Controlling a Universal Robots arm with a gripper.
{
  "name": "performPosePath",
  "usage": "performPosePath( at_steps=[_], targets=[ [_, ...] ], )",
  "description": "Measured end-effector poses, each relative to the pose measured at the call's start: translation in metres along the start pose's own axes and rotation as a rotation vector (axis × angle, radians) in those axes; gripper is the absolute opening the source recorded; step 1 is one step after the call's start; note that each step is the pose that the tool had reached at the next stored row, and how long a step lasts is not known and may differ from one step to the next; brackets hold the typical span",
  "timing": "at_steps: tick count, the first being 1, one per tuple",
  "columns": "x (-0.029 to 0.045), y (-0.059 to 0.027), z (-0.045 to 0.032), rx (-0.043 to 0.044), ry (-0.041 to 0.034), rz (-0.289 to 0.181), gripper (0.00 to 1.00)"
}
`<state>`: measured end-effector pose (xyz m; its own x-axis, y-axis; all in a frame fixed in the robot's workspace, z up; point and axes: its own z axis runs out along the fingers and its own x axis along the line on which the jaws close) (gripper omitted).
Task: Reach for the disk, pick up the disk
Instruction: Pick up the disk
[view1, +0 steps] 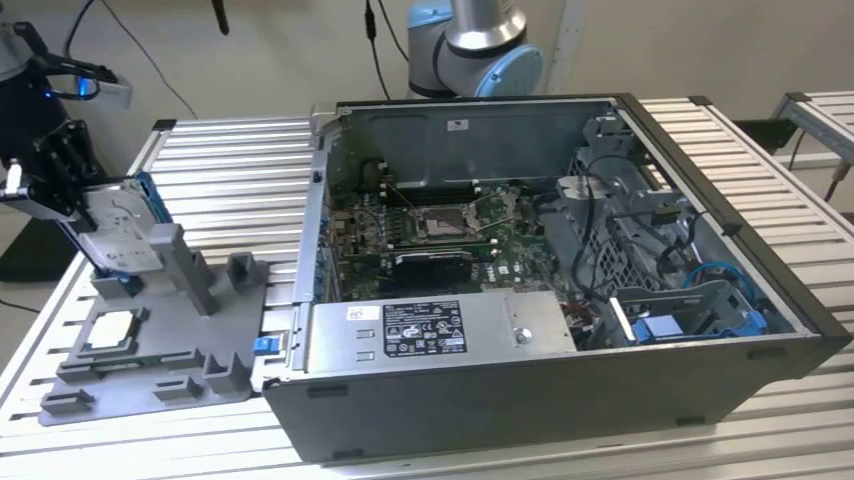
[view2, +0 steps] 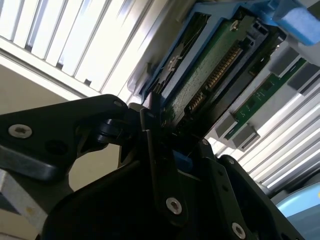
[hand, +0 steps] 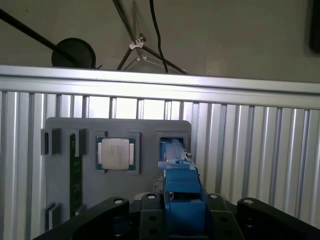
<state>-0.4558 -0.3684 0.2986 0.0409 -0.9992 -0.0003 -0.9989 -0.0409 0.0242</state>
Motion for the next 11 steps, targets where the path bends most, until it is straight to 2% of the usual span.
performPosePath(
  at_steps=[11],
  targets=[
    [0.0000, 0.0005, -0.0190, 0.0001, -0.0001, 0.000, 0.00]
  ],
)
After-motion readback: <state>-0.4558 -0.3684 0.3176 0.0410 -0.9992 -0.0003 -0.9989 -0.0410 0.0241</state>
